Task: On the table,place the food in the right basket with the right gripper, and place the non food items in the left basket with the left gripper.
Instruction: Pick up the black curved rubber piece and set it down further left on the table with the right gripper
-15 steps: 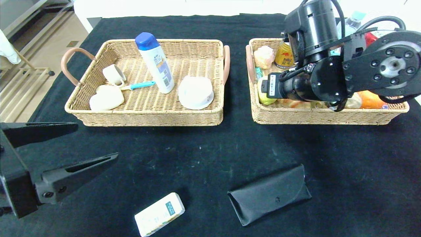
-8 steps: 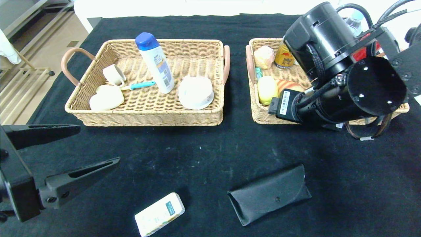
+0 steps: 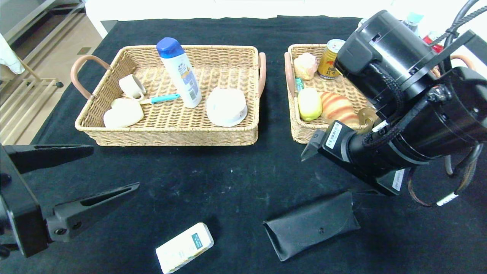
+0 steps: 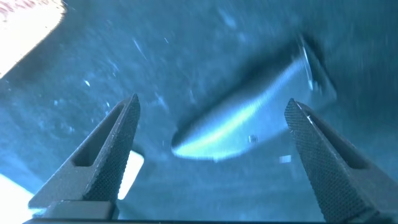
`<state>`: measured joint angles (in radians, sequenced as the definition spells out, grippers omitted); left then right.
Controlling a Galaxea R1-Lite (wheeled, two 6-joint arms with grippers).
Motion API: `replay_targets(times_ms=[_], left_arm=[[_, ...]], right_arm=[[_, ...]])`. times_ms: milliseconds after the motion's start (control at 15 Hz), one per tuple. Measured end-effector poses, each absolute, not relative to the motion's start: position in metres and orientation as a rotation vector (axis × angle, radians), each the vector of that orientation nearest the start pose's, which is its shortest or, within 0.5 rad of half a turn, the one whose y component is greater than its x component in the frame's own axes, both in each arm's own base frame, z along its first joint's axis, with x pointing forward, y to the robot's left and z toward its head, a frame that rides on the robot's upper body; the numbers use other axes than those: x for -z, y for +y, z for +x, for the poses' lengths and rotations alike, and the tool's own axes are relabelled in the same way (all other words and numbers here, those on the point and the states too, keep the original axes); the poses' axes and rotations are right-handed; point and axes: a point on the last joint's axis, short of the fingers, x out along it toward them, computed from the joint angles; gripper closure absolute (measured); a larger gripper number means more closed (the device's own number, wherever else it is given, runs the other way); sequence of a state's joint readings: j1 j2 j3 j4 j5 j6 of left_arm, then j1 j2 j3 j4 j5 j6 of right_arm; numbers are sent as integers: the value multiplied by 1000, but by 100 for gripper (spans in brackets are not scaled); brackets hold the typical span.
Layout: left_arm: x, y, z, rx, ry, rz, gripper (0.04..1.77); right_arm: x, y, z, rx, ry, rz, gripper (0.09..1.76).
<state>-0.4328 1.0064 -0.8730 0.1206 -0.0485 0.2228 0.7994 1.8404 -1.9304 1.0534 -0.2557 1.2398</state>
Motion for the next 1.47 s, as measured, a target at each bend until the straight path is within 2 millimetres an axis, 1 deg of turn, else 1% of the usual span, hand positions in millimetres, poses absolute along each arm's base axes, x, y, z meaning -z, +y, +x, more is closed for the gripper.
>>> replay_targets(times_ms=[133, 467, 600, 800, 1467], left_arm=[[-279, -52, 111, 505, 200, 268, 9], [-277, -53, 112, 507, 207, 270, 9], [-277, -53, 113, 508, 211, 270, 9], [-276, -54, 114, 508, 216, 271, 9], [-273, -55, 116, 510, 223, 288, 9]], right_arm=[[-291, 217, 213, 114, 1014, 660, 15], [-252, 233, 204, 203, 1138, 617, 15], [-244, 239, 203, 214, 1153, 606, 15], [-241, 246, 203, 189, 1139, 610, 15], [-228, 252, 207, 193, 1132, 636, 15]])
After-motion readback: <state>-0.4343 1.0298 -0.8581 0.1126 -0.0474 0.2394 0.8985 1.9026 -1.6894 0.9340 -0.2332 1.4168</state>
